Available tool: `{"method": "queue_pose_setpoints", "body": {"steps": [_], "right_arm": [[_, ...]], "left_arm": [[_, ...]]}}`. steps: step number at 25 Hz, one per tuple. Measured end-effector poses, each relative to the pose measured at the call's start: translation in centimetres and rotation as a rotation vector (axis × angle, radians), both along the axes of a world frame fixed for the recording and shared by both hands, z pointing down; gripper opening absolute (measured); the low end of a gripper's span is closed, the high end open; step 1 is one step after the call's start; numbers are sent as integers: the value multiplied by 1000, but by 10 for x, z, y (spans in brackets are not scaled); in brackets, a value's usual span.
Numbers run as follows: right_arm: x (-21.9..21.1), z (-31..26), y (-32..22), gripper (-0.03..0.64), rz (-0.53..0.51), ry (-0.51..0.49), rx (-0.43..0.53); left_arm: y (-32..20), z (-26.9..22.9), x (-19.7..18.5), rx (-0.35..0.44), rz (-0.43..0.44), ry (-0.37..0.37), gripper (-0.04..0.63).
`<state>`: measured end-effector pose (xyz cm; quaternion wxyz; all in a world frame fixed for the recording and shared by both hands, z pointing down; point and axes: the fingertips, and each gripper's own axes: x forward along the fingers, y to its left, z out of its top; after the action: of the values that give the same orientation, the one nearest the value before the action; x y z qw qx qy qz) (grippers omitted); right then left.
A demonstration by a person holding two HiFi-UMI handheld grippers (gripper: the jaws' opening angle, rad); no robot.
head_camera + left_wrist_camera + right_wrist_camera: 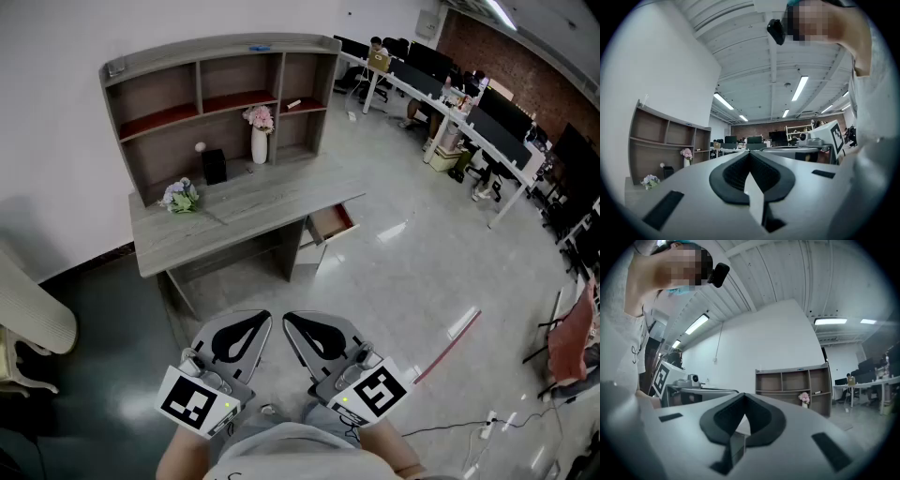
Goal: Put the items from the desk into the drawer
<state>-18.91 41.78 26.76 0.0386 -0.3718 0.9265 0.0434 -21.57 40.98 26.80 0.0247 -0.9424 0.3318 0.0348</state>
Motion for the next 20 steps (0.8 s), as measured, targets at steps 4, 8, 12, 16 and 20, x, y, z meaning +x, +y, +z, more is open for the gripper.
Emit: {"method": "queue_pose_setpoints", "body": {"steps": [4,8,12,16,20], "right_arm": [[-8,-3,0,6,-9,-3,2],[-13,-2,-2,6,-11,1,0],[-16,-4,-3,6,-11,7,5],[-18,-6,-6,6,-5,1,1],[-11,-8,-11,8,-25,-31,-13]], "left_arm": [[0,0,-7,6,-7,-6,8],[-2,1,-12,2,-14,1,8],[-3,-1,-17,-2,-16,10,8],[-7,-1,-18,5,-15,10,8],[-15,-1,-13,4,-1,17,8]]}}
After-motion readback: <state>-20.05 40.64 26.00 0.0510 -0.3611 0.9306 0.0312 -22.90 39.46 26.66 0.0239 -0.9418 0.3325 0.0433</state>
